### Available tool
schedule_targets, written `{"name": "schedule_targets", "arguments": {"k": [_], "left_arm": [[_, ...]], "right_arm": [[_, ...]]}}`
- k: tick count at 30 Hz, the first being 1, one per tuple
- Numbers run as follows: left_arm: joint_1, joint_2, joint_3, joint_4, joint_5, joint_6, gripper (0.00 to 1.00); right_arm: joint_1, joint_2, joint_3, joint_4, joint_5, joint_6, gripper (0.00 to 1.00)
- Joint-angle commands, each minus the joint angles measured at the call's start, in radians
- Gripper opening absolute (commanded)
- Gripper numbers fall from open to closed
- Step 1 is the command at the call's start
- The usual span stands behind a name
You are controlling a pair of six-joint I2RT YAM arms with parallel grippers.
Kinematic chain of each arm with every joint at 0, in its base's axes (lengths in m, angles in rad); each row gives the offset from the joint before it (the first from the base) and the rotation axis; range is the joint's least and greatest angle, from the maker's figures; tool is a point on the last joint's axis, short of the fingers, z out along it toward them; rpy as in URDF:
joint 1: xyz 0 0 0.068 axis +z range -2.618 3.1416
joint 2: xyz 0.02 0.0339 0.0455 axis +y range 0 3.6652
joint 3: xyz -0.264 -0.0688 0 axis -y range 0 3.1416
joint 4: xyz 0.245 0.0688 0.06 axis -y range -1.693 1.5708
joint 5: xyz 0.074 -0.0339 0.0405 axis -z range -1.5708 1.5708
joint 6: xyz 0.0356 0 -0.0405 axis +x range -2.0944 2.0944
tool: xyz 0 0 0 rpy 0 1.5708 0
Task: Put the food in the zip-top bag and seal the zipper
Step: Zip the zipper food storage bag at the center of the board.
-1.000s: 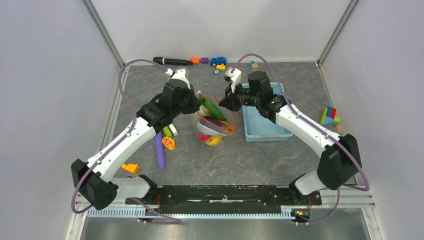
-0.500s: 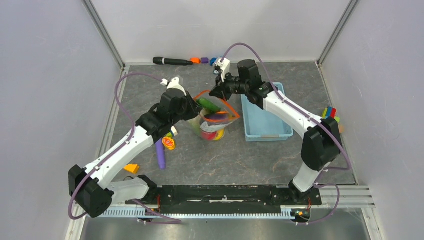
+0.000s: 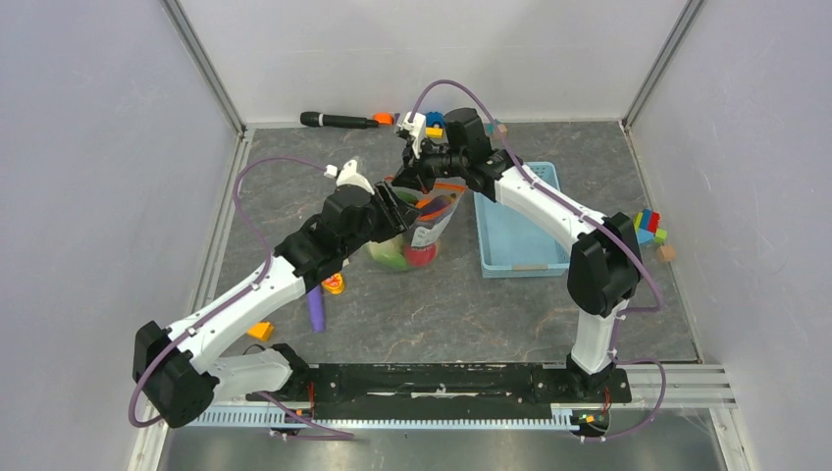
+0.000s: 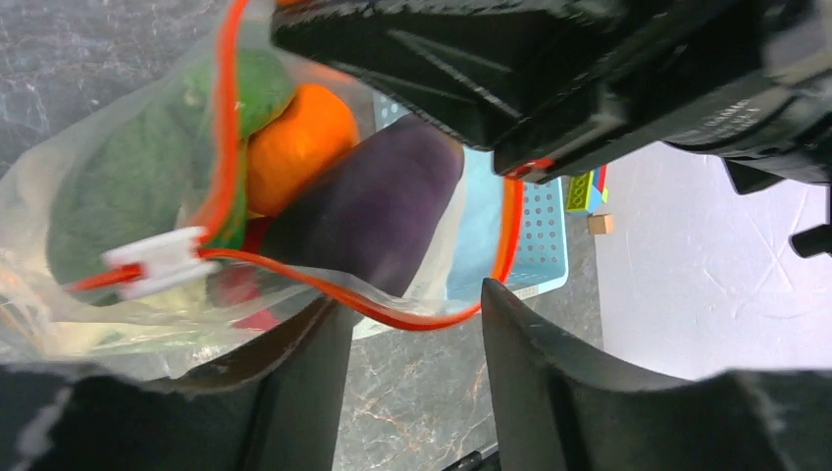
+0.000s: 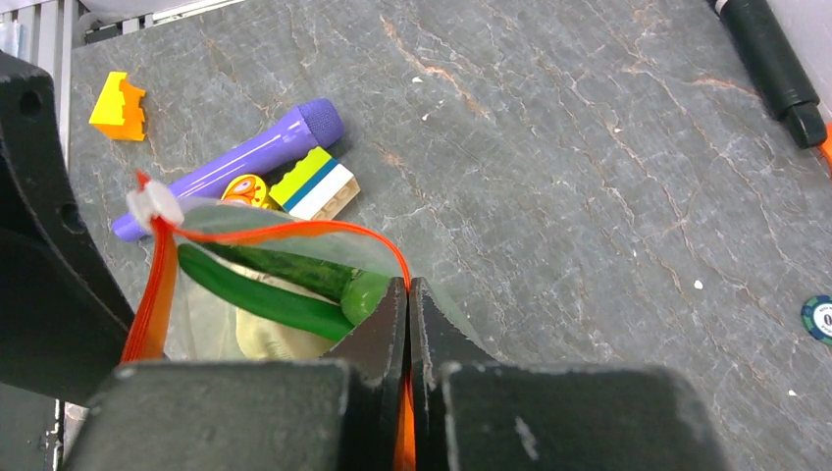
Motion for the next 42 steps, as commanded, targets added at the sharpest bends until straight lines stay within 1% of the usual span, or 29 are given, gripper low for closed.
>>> {"name": "schedule_targets", "arguments": {"k": [1, 3, 4, 5, 7, 9, 10, 13, 15, 16, 17, 19, 20, 21, 23, 25, 26, 28, 30, 36, 39, 42], "left_arm": [[-0.004, -0.037, 0.074, -0.021, -0.041, 0.134, 0.69], [-0.004, -0.075, 0.104, -0.099, -0.036, 0.264, 0.9], [-0.004, -0.092, 0.121, -0.143, -0.027, 0.339, 0.99], [-0.004, -0.112, 0.135, -0.196, -0.023, 0.405, 1.0], [-0.003, -0.151, 0.143, -0.28, -0.082, 0.479, 1.0], [0.003, -0.179, 0.14, -0.293, -0.183, 0.525, 1.0], [0.01, -0.184, 0.146, -0.294, -0.198, 0.558, 1.0], [0.033, -0.211, 0.112, -0.238, -0.165, 0.731, 1.0], [0.059, -0.243, 0.032, -0.129, -0.14, 0.827, 1.0], [0.093, -0.259, -0.008, -0.085, -0.116, 0.854, 1.0], [0.132, -0.274, -0.031, -0.053, -0.067, 0.861, 1.0], [0.256, -0.293, -0.073, -0.017, 0.079, 0.852, 1.0], [0.303, -0.303, -0.094, 0.015, 0.181, 0.854, 1.0], [0.351, -0.31, -0.133, 0.073, 0.258, 0.857, 1.0], [0.428, -0.321, -0.208, 0.2, 0.494, 0.867, 1.0], [0.49, -0.324, -0.259, 0.317, 0.657, 0.85, 1.0], [0.514, -0.325, -0.279, 0.358, 0.712, 0.842, 1.0], [0.546, -0.331, -0.321, 0.433, 0.766, 0.822, 1.0], [0.57, -0.329, -0.351, 0.499, 0.775, 0.791, 0.98], [0.611, -0.226, -0.348, 0.568, 0.851, 0.772, 0.83], [0.624, -0.176, -0.343, 0.636, 0.922, 0.76, 0.77], [0.628, -0.145, -0.328, 0.648, 0.969, 0.777, 0.72]], "right_arm": [[0.004, 0.005, 0.047, -0.002, 0.004, -0.041, 0.0], [0.004, 0.004, 0.045, -0.014, 0.002, -0.048, 0.0], [0.003, 0.003, 0.045, -0.023, -0.002, -0.056, 0.0], [0.003, 0.002, 0.042, -0.029, -0.003, -0.063, 0.0], [0.003, -0.004, 0.034, -0.032, -0.01, -0.071, 0.0], [0.002, -0.008, 0.022, -0.028, -0.029, -0.075, 0.0], [0.002, -0.006, 0.019, -0.025, -0.037, -0.07, 0.0], [0.002, -0.001, 0.018, -0.028, -0.048, -0.065, 0.0], [0.002, -0.004, 0.017, -0.038, -0.046, -0.071, 0.0], [0.002, -0.008, 0.017, -0.042, -0.041, -0.075, 0.0], [0.002, -0.013, 0.015, -0.045, -0.035, -0.08, 0.0], [0.002, -0.022, 0.012, -0.053, -0.027, -0.09, 0.0], [0.002, -0.027, 0.009, -0.053, -0.025, -0.091, 0.0], [0.002, -0.029, 0.004, -0.054, -0.026, -0.092, 0.0], [0.002, -0.029, 0.0, -0.053, -0.025, -0.087, 0.0], [0.002, -0.031, -0.004, -0.061, -0.023, -0.087, 0.0], [0.002, -0.035, -0.009, -0.062, -0.02, -0.088, 0.0], [0.001, -0.047, -0.024, -0.061, -0.013, -0.09, 0.0], [0.001, -0.051, -0.028, -0.059, -0.008, -0.09, 0.0], [0.001, -0.051, -0.029, -0.052, -0.023, -0.064, 0.0], [0.002, -0.056, -0.032, -0.05, -0.025, -0.058, 0.0], [0.002, -0.064, -0.032, -0.05, -0.022, -0.056, 0.0]]}}
